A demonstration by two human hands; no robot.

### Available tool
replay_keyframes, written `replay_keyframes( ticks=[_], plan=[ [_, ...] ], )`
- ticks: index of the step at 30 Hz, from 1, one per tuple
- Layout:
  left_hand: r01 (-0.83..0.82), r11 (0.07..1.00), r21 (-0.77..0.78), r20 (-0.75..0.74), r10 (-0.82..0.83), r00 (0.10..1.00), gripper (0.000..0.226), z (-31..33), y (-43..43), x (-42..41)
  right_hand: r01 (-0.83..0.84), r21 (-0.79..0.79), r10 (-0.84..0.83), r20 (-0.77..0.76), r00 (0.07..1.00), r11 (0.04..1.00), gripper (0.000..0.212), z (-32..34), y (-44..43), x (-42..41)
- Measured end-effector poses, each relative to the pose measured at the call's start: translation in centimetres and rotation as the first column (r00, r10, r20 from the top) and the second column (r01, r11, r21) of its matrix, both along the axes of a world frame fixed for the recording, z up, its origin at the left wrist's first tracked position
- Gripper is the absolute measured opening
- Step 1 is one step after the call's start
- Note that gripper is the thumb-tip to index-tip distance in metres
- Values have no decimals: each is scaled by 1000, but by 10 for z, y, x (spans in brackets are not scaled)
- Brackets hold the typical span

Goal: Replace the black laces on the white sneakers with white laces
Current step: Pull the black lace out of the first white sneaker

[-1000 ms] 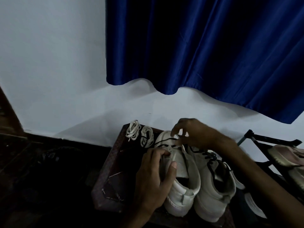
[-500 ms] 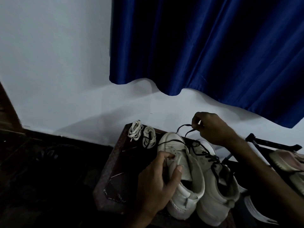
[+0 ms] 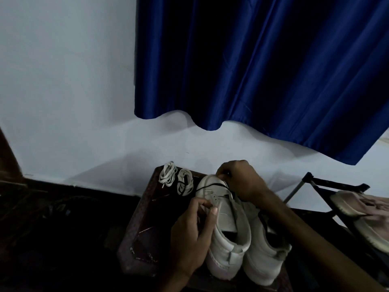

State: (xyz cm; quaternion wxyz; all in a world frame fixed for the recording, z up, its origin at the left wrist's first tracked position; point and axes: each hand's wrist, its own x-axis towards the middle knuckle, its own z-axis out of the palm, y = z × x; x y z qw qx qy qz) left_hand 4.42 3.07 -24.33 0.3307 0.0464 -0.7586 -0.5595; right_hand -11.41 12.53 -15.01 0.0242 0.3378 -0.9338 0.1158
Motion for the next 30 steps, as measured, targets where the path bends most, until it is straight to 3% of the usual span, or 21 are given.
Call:
replay_keyframes(
  ticks=[4, 8, 11, 13, 16, 18, 19, 21, 23, 25, 27, 28, 30],
  plan=[
    [-61, 995, 84, -2, 61, 998, 26, -6, -1, 0, 116, -293, -92, 97, 991, 949, 21, 19, -1, 0],
    [-150, 955, 256, 34, 146, 989, 7, 6, -11, -13, 102, -421, -29, 176, 984, 901, 17, 39, -4, 8],
    [-150, 935, 321, -27, 168, 985, 10, 45, -31, -40, 60, -476, 22, 165, 986, 878, 14, 57, -6, 13],
    [-96, 959, 265, 24, 93, 995, 19, 69, -41, -60, 23, -499, 66, 161, 985, 866, 13, 67, -9, 16],
    [145, 973, 179, 188, -178, 966, 49, 81, -43, -80, -49, -602, 209, 199, 957, 797, 12, 78, -16, 25],
    [304, 937, 169, 210, -336, 918, 33, 87, -40, -79, -83, -660, 276, 194, 941, 747, 11, 83, -20, 30],
    [366, 899, 239, 164, -409, 898, 22, 93, -41, -76, -105, -657, 280, 167, 946, 746, 10, 85, -20, 30],
    [391, 803, 451, 46, -458, 888, 26, 105, -48, -71, -115, -593, 212, 97, 972, 797, 11, 80, -15, 23],
    [313, 733, 604, -24, -375, 927, 29, 108, -64, -68, -53, -460, 116, 110, 987, 887, 16, 66, -2, 12],
    [244, 760, 602, -10, -298, 955, 32, 104, -78, -66, -8, -159, 40, 203, 978, 987, 31, 43, 15, 2],
    [192, 823, 534, 43, -253, 966, 33, 99, -84, -63, -40, 217, -20, 270, 963, 975, 41, 23, 26, -2],
    [175, 848, 501, 66, -239, 969, 33, 95, -86, -63, -58, 309, -34, 284, 958, 949, 39, 19, 27, -1],
    [158, 886, 436, 90, -218, 972, 35, 86, -92, -61, -78, 349, -27, 285, 958, 934, 35, 19, 23, 1]
  ],
)
